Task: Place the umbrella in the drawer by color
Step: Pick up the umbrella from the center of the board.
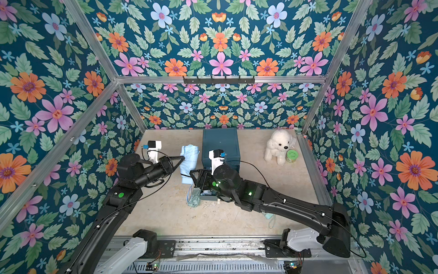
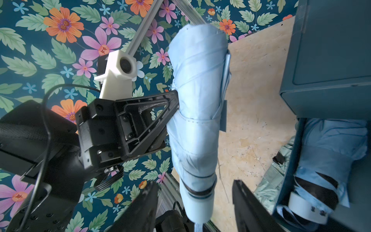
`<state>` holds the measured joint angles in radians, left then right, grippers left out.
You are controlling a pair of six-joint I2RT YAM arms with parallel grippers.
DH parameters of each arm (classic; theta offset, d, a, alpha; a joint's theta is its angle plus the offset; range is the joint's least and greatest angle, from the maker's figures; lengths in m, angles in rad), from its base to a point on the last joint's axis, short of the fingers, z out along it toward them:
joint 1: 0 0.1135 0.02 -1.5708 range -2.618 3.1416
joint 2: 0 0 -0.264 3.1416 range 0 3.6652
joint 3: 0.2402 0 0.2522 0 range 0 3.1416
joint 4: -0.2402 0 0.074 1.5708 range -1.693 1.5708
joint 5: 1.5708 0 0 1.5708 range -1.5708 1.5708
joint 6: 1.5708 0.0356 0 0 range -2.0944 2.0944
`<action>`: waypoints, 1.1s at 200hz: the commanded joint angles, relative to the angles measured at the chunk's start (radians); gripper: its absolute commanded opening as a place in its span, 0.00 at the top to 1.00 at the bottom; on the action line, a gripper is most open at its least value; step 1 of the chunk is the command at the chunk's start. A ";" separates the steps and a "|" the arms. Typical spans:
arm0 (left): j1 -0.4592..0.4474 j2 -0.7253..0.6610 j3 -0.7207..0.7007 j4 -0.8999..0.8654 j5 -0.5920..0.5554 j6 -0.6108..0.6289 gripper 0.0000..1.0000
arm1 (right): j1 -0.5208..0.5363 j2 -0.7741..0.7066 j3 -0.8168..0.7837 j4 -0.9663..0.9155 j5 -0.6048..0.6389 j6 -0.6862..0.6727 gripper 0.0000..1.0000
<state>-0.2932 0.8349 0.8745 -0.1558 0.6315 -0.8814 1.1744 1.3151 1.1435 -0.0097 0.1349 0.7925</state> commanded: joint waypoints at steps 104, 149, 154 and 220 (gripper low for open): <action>0.000 -0.009 -0.021 0.114 0.070 -0.033 1.00 | -0.043 0.071 0.071 0.009 -0.039 0.015 0.80; -0.001 -0.003 -0.019 0.123 0.072 -0.048 1.00 | -0.059 0.054 0.052 0.006 -0.017 0.017 0.40; -0.001 -0.002 -0.019 0.126 0.076 -0.052 1.00 | -0.063 0.054 0.048 0.011 -0.025 0.018 0.40; 0.000 0.004 -0.037 0.152 0.082 -0.070 1.00 | -0.082 0.085 0.057 0.065 -0.114 0.019 0.83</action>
<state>-0.2943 0.8356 0.8429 -0.0952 0.6788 -0.9356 1.0943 1.3895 1.1934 0.0029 0.0666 0.8139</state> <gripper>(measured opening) 0.090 0.243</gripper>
